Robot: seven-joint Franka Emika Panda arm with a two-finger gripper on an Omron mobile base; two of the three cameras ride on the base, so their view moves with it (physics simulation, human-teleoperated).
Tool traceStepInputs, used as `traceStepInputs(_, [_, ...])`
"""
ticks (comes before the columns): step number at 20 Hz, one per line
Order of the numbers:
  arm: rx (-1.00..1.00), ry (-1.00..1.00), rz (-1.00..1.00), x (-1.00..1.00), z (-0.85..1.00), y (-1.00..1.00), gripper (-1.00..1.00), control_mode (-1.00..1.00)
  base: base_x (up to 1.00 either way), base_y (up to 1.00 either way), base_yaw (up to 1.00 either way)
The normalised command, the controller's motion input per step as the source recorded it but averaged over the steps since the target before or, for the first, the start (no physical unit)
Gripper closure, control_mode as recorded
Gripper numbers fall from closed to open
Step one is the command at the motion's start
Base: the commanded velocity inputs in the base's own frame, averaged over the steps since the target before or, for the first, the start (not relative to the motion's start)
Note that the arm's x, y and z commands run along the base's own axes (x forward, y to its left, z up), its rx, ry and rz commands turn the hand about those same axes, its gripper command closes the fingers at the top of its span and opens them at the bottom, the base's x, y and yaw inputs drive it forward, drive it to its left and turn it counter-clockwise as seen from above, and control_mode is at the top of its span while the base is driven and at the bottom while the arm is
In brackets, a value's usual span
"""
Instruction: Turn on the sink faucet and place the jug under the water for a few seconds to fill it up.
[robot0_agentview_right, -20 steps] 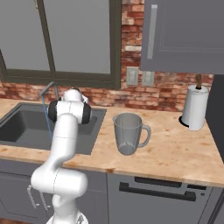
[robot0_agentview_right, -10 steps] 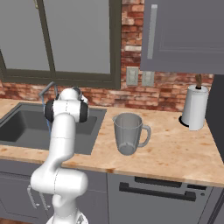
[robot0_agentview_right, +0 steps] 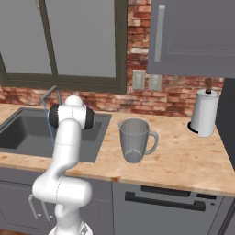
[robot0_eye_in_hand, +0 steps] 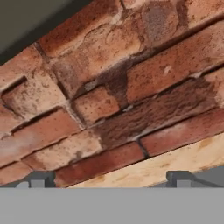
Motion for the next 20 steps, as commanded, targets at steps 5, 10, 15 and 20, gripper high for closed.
traceStepInputs(5, [0.02,0.00,0.00,-0.38,1.00,-0.30,-1.00,-1.00,0.00,0.00,0.00])
traceStepInputs(10, [0.01,0.05,0.00,-0.10,1.00,-0.30,-1.00,-1.00,0.00,0.00,0.00])
traceStepInputs(15, [0.04,0.16,-0.02,-0.20,1.00,-0.35,-1.00,-1.00,0.00,0.00,0.00])
traceStepInputs(20, [0.04,0.17,0.00,-0.50,1.00,-0.26,-1.00,-1.00,0.00,0.00,0.00])
